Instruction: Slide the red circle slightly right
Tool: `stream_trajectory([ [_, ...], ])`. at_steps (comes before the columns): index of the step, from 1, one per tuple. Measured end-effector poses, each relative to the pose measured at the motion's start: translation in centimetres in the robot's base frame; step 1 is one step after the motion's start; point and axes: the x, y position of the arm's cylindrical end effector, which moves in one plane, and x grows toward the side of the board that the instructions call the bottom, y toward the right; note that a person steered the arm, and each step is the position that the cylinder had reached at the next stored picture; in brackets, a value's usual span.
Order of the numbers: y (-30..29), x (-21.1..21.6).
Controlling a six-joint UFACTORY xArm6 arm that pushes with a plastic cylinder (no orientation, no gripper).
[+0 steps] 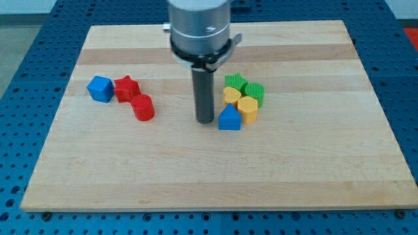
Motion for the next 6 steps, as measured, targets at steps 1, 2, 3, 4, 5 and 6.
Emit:
stream_trajectory([
  [1, -4.1, 1.9],
  [2, -9.5, 3.8],
  [3, -15.5, 3.4],
  [4, -19.1, 0.6],
  [5, -20.0, -2.4],
  [6, -18.4, -3.0],
])
